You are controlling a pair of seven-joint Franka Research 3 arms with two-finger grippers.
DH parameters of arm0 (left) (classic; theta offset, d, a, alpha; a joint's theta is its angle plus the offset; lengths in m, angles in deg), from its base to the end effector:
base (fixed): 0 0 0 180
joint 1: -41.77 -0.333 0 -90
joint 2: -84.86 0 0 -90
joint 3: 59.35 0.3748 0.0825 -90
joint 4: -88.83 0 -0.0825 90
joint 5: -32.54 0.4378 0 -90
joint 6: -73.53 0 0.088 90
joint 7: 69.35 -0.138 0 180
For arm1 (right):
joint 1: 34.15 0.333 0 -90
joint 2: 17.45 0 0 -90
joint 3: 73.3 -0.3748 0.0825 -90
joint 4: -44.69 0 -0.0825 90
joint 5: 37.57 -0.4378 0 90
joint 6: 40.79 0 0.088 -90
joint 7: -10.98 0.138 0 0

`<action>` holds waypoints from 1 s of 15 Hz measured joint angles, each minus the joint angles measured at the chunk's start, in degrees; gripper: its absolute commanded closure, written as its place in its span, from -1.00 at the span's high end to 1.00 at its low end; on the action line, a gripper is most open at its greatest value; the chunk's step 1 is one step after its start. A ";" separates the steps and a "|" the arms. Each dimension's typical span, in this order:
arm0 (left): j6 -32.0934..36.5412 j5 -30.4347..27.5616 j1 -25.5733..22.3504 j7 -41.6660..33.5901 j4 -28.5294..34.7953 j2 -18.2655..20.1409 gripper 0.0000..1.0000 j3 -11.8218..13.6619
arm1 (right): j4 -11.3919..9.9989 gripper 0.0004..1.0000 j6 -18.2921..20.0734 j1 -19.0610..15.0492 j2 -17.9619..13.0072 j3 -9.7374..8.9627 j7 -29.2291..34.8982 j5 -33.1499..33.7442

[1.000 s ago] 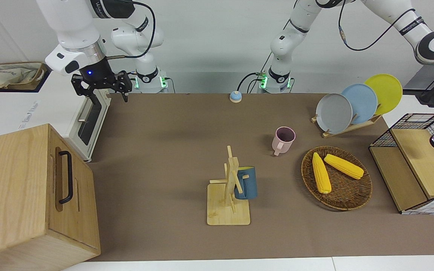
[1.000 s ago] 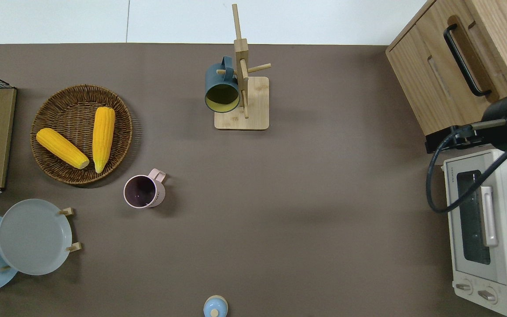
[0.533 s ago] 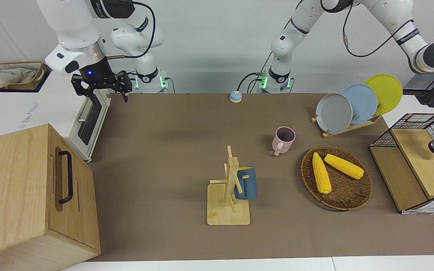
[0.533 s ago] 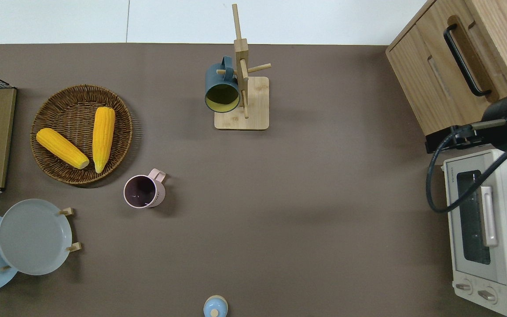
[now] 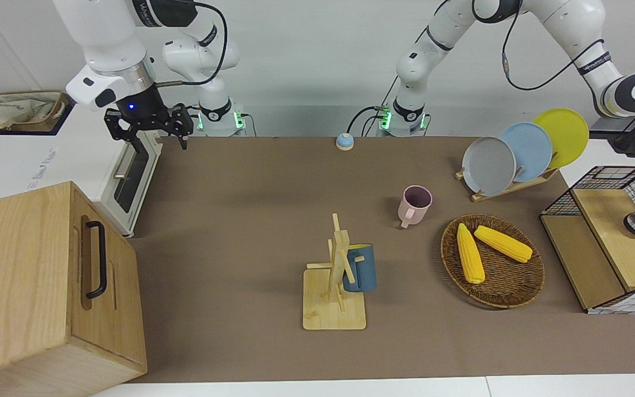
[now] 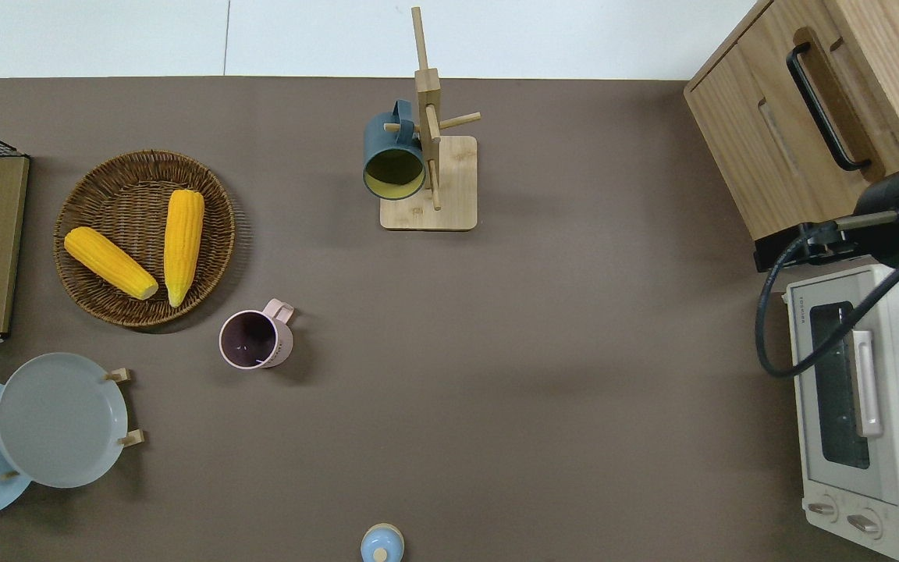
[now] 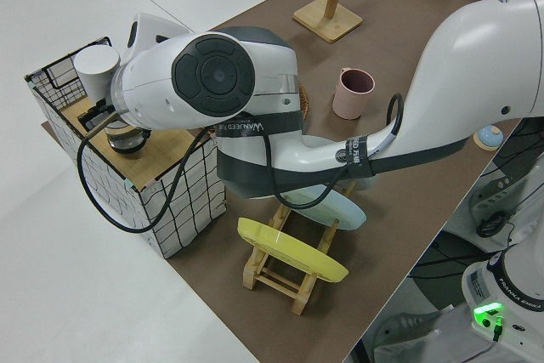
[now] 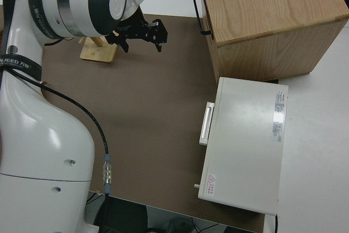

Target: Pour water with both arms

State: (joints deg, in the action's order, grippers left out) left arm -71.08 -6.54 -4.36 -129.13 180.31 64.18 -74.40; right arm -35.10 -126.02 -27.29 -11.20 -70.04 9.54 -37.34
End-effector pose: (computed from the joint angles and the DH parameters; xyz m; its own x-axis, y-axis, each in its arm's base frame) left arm 0.6668 0.4296 0.5070 0.6820 0.0177 0.7311 -0.0241 -0.9986 0.0466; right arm 0.6385 0.0419 0.6700 0.9960 0.0878 -0.0142 0.0879 -0.9961 0.0098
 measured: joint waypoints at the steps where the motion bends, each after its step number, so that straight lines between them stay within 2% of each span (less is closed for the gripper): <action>1: 0.00 0.00 0.06 -0.06 0.00 -0.10 -1.00 -0.05 | 0.00 0.97 0.00 0.00 0.00 0.00 0.00 0.00; 5: 0.00 0.00 0.40 -0.18 0.00 -0.57 -0.69 -0.26 | 0.00 0.97 0.00 0.00 0.00 0.00 0.00 0.00; 8: -0.02 0.00 0.66 -0.21 0.00 -0.66 -0.66 -0.26 | 0.00 0.97 0.00 0.00 0.00 0.00 0.00 0.00; 10: -0.03 0.00 0.74 -0.21 0.00 -0.66 -0.25 -0.26 | 0.00 0.97 0.00 0.00 0.00 0.00 0.00 0.00; 11: -0.03 0.00 0.74 -0.21 0.00 -0.67 0.22 -0.26 | 0.00 0.97 0.00 0.00 0.00 0.00 0.00 0.00; 13: -0.03 0.00 0.74 -0.23 0.00 -0.78 0.99 -0.26 | 0.00 0.97 0.00 0.00 0.00 0.00 0.00 0.00; 15: -0.09 0.00 0.74 -0.25 -0.01 -0.96 1.00 -0.26 | 0.00 0.97 0.00 0.00 0.00 0.00 0.00 0.00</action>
State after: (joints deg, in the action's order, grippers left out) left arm -71.17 -6.54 -3.62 -129.37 180.30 63.22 -74.66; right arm -35.10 -126.02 -27.29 -11.20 -70.04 9.54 -37.34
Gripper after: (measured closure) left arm 0.330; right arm 0.009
